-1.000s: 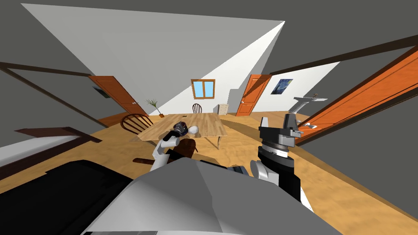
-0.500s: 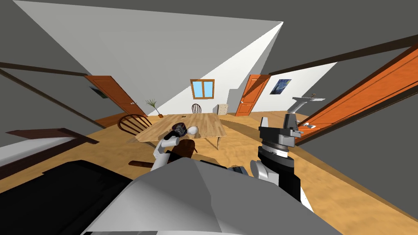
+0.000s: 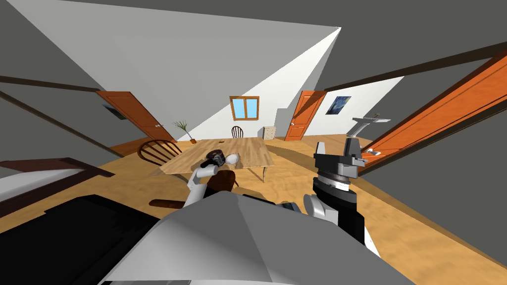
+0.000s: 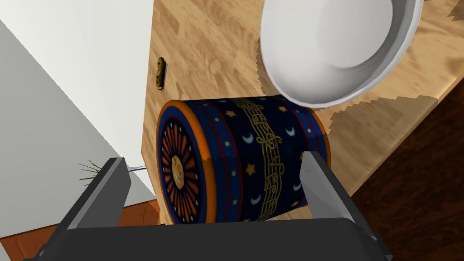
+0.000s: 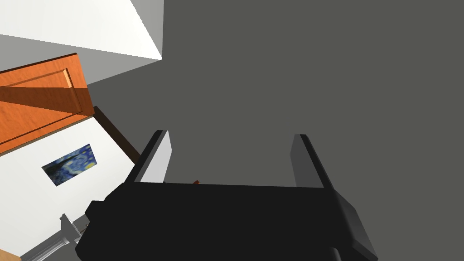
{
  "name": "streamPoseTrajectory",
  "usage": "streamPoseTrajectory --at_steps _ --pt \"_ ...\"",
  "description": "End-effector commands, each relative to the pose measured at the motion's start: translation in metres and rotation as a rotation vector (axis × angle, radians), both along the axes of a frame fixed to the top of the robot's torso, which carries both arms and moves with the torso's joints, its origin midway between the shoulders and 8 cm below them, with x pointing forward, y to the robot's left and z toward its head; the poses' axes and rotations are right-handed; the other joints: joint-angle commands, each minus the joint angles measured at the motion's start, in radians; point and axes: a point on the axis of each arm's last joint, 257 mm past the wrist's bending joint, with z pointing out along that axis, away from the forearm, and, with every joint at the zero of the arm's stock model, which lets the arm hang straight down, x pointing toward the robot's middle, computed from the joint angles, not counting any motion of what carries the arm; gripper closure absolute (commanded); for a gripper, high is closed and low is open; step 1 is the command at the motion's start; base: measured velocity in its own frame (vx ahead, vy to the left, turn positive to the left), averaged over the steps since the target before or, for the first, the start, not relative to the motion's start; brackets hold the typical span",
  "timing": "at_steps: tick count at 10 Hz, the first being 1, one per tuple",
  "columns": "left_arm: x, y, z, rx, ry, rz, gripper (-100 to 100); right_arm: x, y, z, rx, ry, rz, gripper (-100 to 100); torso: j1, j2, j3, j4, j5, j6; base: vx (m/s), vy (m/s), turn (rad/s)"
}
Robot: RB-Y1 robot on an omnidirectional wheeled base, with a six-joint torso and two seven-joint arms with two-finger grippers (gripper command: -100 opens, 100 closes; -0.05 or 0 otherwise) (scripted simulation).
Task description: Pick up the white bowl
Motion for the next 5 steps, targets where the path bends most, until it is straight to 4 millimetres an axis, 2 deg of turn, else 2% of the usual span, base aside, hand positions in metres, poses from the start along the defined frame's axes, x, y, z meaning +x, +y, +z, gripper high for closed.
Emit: streamPoseTrajectory --at_steps 1,3,4,5 --pt "-0.005 0.0 -0.01 -0.014 0.033 0.005 -100 0.0 0.0 0.0 0.0 0.0 0.0 0 0.0 0.0 0.0 0.0 0.0 0.0 0.02 -0.001 -0.027" --pt "-0.015 0.002 -0.035 -0.043 0.117 0.018 -100 0.0 0.0 0.0 0.0 0.0 0.0 0 0.001 0.001 0.001 0.0 0.0 0.0 0.039 -0.001 -0.049" --pt "-0.017 0.002 -0.038 -0.048 0.128 0.018 -100 0.0 0.0 0.0 0.0 0.0 0.0 0 0.0 0.0 0.0 0.0 0.0 0.0 0.043 -0.007 -0.031" --pt "-0.023 0.001 -0.05 -0.062 0.174 0.023 -100 0.0 0.0 0.0 0.0 0.0 0.0 0 0.0 0.0 0.0 0.0 0.0 0.0 0.051 -0.005 -0.04"
